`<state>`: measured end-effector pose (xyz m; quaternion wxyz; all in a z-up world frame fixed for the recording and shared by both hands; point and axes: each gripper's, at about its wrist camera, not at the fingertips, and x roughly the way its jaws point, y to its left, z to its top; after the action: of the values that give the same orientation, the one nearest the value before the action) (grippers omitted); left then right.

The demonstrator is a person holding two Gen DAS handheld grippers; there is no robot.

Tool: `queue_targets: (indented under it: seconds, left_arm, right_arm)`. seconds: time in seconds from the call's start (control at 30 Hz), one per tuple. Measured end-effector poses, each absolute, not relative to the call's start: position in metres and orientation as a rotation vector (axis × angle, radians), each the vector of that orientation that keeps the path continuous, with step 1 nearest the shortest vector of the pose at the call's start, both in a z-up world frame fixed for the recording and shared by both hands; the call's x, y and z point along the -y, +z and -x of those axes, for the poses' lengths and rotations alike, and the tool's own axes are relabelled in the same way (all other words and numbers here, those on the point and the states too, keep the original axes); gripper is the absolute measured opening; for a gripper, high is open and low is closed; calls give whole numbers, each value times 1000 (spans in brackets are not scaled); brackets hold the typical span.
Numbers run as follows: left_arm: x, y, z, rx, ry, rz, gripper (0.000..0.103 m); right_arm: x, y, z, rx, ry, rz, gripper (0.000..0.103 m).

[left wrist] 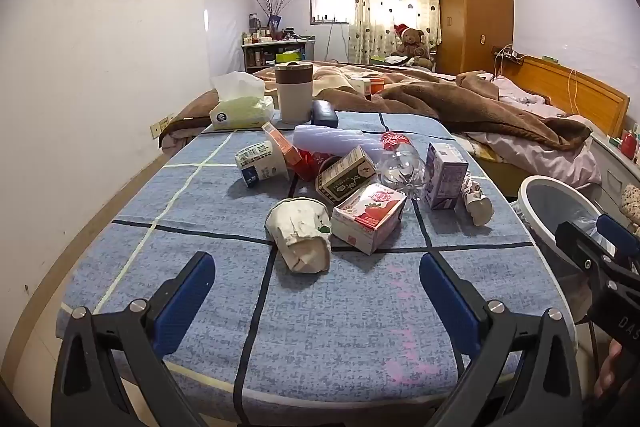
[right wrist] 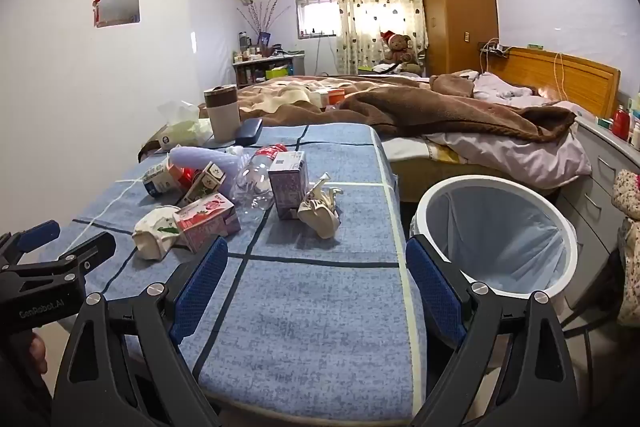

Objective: Collect trash

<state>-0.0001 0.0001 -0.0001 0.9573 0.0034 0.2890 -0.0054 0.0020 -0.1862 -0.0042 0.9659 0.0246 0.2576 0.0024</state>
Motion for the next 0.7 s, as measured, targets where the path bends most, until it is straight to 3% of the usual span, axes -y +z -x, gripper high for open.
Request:
queue_targets:
  seconds: [0.7]
  left_arm:
    - [2, 4, 1, -584, -6, -12, 103]
  right_arm:
    - [187, -1, 1, -507, -4, -52, 93]
